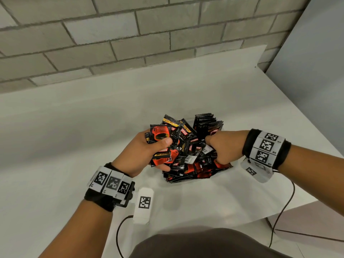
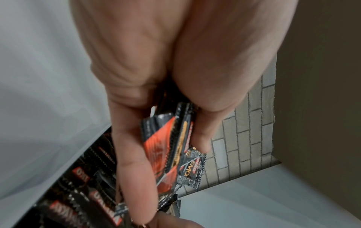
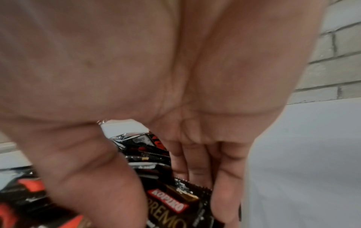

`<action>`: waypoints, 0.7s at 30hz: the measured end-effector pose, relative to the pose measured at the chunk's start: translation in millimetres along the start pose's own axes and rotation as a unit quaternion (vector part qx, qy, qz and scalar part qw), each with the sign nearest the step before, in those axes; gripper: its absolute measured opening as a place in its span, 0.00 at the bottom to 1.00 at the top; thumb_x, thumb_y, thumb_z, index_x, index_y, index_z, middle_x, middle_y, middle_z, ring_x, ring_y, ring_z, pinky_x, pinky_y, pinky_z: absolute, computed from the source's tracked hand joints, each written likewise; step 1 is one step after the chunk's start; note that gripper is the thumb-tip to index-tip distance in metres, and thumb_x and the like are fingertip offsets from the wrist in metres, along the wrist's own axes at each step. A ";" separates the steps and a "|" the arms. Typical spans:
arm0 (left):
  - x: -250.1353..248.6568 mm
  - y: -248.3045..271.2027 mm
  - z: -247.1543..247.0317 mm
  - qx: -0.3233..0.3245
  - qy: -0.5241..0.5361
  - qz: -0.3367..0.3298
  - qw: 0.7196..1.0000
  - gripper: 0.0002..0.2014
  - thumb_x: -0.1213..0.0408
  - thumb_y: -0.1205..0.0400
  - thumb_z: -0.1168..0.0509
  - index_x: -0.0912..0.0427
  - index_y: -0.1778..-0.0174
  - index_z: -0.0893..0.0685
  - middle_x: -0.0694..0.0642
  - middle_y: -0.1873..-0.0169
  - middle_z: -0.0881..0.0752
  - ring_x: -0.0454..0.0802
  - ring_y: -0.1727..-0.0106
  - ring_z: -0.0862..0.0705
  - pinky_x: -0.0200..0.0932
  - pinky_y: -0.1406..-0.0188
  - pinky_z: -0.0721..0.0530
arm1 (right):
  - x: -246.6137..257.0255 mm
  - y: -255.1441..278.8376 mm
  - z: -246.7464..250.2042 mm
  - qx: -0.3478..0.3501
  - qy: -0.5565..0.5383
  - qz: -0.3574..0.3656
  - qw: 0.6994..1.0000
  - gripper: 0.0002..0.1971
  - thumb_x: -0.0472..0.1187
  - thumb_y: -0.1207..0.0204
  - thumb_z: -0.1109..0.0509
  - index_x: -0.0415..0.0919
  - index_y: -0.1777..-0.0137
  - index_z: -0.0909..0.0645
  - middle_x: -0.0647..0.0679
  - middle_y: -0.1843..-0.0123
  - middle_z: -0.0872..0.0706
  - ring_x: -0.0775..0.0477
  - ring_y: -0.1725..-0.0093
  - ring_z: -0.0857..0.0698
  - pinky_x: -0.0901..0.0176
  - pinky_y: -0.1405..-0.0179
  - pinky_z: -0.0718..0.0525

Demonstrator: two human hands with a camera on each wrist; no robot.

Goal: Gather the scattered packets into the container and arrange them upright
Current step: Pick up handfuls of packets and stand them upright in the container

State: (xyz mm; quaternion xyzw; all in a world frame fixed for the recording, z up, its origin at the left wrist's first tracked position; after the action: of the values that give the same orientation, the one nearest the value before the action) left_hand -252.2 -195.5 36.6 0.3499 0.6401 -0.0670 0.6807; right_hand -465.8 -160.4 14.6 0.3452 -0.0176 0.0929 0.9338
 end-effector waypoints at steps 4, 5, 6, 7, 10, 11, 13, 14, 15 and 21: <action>-1.3 0.0 -0.1 0.002 0.001 -0.002 1.000 0.19 0.60 0.16 0.30 0.63 0.30 0.18 0.69 0.41 0.10 0.68 0.46 0.07 0.67 0.57 0.07 | -1.7 2.6 5.2 0.003 -0.020 -0.015 1.000 0.19 0.35 0.24 0.33 0.33 0.33 0.24 0.50 0.65 0.26 0.52 0.67 0.28 0.63 0.75 0.32; -1.4 0.1 0.2 0.001 0.001 -0.002 1.000 0.19 0.60 0.16 0.30 0.62 0.30 0.18 0.69 0.42 0.10 0.68 0.46 0.07 0.66 0.58 0.07 | -2.1 2.9 6.2 0.000 -0.026 -0.014 1.000 0.21 0.35 0.24 0.33 0.34 0.30 0.25 0.50 0.64 0.24 0.52 0.65 0.26 0.64 0.73 0.29; -1.5 0.2 0.3 0.000 0.001 -0.002 1.000 0.19 0.61 0.16 0.30 0.63 0.30 0.18 0.69 0.42 0.10 0.68 0.47 0.07 0.65 0.59 0.07 | -2.5 3.7 7.7 -0.002 -0.031 -0.010 0.999 0.23 0.36 0.23 0.33 0.35 0.27 0.25 0.49 0.61 0.21 0.50 0.62 0.23 0.63 0.70 0.25; -1.3 0.4 0.4 0.000 0.001 -0.001 1.000 0.18 0.61 0.15 0.30 0.63 0.30 0.18 0.69 0.41 0.10 0.67 0.47 0.07 0.64 0.59 0.07 | -3.4 4.2 9.0 -0.007 -0.036 -0.008 0.999 0.25 0.37 0.22 0.33 0.38 0.25 0.26 0.48 0.57 0.17 0.49 0.58 0.20 0.61 0.64 0.20; -0.3 0.6 0.6 -0.003 -0.001 0.002 1.000 0.18 0.61 0.15 0.30 0.63 0.31 0.18 0.70 0.42 0.11 0.67 0.47 0.07 0.63 0.60 0.07 | -10.4 3.9 13.6 -0.028 -0.059 -0.011 0.998 0.26 0.35 0.25 0.33 0.41 0.25 0.24 0.42 0.51 0.11 0.45 0.54 0.14 0.52 0.54 0.11; -0.1 0.8 0.4 -0.003 -0.002 0.002 1.000 0.18 0.61 0.15 0.30 0.64 0.31 0.18 0.70 0.42 0.11 0.67 0.47 0.07 0.62 0.61 0.07 | -12.8 4.1 16.0 -0.038 -0.067 -0.014 0.997 0.25 0.35 0.27 0.33 0.40 0.28 0.21 0.40 0.51 0.10 0.44 0.55 0.13 0.49 0.55 0.10; 0.0 0.6 -0.4 -0.003 -0.001 0.003 1.000 0.18 0.61 0.15 0.30 0.64 0.31 0.18 0.70 0.42 0.11 0.67 0.48 0.07 0.62 0.61 0.07 | -15.9 6.0 21.0 -0.058 -0.079 -0.020 0.995 0.22 0.35 0.29 0.31 0.39 0.34 0.17 0.37 0.51 0.10 0.42 0.57 0.13 0.48 0.57 0.11; -0.2 0.4 -0.9 -0.004 0.000 0.003 1.000 0.18 0.61 0.15 0.30 0.64 0.31 0.18 0.70 0.41 0.11 0.67 0.48 0.07 0.62 0.61 0.07 | -16.2 7.4 22.7 -0.066 -0.084 -0.020 0.994 0.21 0.36 0.29 0.30 0.39 0.35 0.16 0.37 0.50 0.10 0.42 0.56 0.13 0.48 0.56 0.11; -0.7 0.3 -1.4 -0.005 0.000 0.003 1.000 0.18 0.61 0.15 0.30 0.64 0.32 0.18 0.70 0.42 0.11 0.66 0.49 0.07 0.62 0.61 0.07 | -16.9 8.8 23.2 -0.072 -0.090 -0.021 0.993 0.21 0.38 0.29 0.29 0.39 0.35 0.15 0.38 0.50 0.10 0.43 0.55 0.13 0.50 0.56 0.11; -2.0 1.1 -2.9 -0.005 0.010 0.003 1.000 0.19 0.60 0.16 0.30 0.64 0.31 0.18 0.69 0.42 0.10 0.66 0.48 0.06 0.60 0.62 0.07 | -22.9 20.5 28.7 -0.118 -0.139 -0.023 0.983 0.23 0.40 0.28 0.26 0.42 0.31 0.18 0.46 0.58 0.12 0.53 0.67 0.18 0.62 0.71 0.24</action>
State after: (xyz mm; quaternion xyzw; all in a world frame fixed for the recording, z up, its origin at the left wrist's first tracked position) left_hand -254.3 -193.7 39.0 0.3493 0.6461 -0.0578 0.6762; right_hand -491.2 -167.4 47.4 0.2427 -0.1498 0.0198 0.9583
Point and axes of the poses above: each hand's wrist, its own y-axis away from the middle knuckle, its own z-axis out of the back of the hand, x = y × z, the point moved 7 cm from there along -y, towards the middle knuckle
